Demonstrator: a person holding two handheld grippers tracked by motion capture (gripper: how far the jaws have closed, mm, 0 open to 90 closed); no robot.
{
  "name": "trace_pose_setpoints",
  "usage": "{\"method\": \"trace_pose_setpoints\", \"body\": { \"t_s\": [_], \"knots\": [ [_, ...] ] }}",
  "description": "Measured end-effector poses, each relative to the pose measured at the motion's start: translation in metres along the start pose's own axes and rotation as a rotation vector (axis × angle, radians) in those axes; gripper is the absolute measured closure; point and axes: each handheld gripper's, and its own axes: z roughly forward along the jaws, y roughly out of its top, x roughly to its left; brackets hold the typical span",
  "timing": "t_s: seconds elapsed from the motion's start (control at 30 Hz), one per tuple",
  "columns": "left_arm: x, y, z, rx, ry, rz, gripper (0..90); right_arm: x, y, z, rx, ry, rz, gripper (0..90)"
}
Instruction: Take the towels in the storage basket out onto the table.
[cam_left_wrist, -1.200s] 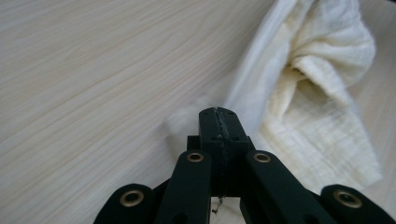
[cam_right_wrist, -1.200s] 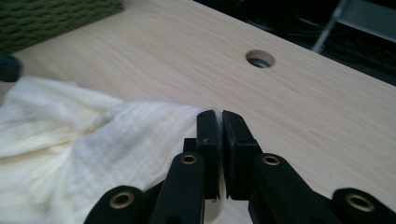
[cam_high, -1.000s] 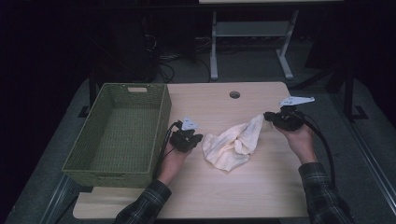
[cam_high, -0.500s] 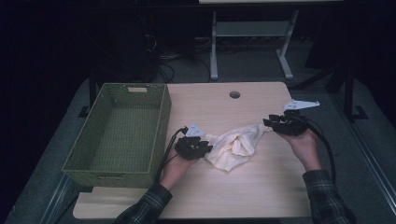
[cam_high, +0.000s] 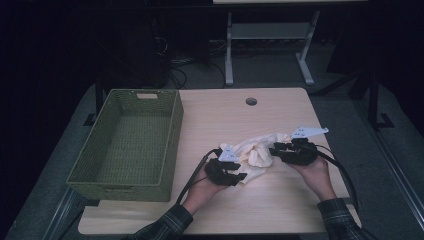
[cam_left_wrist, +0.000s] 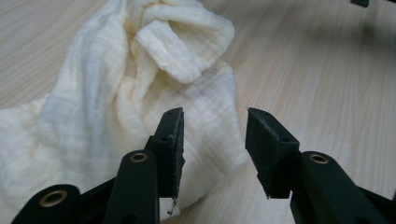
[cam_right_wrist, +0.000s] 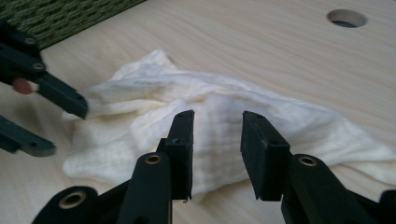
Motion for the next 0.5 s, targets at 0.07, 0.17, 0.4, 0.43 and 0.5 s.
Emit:
{"method": "trace_pose_setpoints", "body": {
  "t_s": [0.07,0.17,0.4,0.43,0.5],
  "knots": [
    [-0.001,-0.001,0.005,0.012,-0.004,0.003,55.6,0.005,0.000,0.004,0.002,0.016,-0.017,65.6],
    [-0.004,-0.002,0.010,0.031,-0.006,0.024,55.6,0.017,0.002,0.010,0.014,0.051,-0.033,66.4],
    [-0.006,-0.004,0.020,0.060,0.002,0.055,54.3,0.037,0.004,0.034,0.055,0.092,-0.077,66.0],
    [-0.006,-0.005,0.022,0.059,0.004,0.053,54.6,0.039,0.004,0.037,0.066,0.092,-0.072,65.4],
    [-0.006,-0.005,0.024,0.079,0.013,0.065,56.5,0.042,0.004,0.047,0.088,0.074,-0.084,63.8]
  ]
}}
